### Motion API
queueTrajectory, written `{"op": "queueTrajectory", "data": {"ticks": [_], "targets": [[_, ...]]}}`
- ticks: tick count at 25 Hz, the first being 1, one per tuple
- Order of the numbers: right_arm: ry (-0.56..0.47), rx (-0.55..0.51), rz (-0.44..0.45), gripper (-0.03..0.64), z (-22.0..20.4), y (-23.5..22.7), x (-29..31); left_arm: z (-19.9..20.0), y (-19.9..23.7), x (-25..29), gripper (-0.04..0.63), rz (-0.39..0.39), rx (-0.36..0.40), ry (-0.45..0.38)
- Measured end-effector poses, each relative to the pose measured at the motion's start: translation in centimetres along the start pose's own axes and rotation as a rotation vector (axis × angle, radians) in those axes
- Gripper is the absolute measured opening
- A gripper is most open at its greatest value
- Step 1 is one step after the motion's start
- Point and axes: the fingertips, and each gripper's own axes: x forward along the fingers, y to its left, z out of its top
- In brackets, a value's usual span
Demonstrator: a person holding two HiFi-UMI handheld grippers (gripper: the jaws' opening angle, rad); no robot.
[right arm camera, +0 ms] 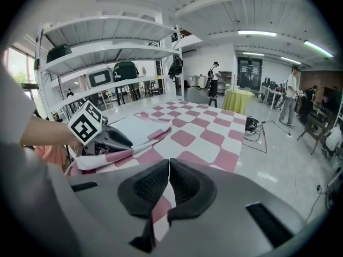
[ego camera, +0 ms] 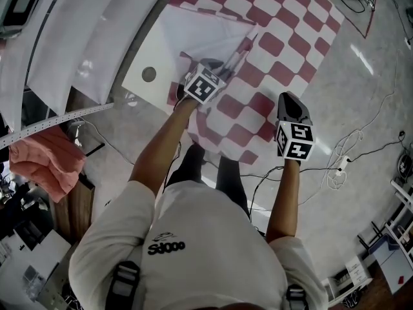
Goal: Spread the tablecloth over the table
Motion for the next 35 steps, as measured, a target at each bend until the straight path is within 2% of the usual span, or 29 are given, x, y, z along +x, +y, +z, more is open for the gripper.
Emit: {"op": "queueTrajectory", "data": {"ticks": [3, 6, 12, 24, 30, 35], "targets": [[-0.001, 0.001, -0.007, 0.025, -0.1, -0.2, -0.5, 0.0, 0.2, -0.1, 0.101, 0.025, -0.007, -0.019], [-0.006, 0.002, -0.015, 0.025, -0.1, -0.3, -1.1, -0.1, 0.0, -0.1, 0.044, 0.025, -0.016, -0.03], [-0.038, -0.025, -0.033, 0.025, 1.0, -0.6, -3.0, 1.4, 0.3, -2.1, 0.032, 0.072, -0.018, -0.067], [-0.14, -0.13, 0.015, 0.025, 6.0, 3.1, -6.5, 4.8, 1.6, -12.6, 0.032, 0.203, -0.09, -0.262], [-0.19, -0.186, 0.058, 0.025, 9.0, 5.8, -8.0, 4.3, 2.0, -18.5, 0.032, 0.282, -0.131, -0.32], [-0.236, -0.243, 0.115, 0.025, 11.7, 9.0, -8.6, 2.2, 3.2, -23.6, 0.032, 0.352, -0.195, -0.365]]}}
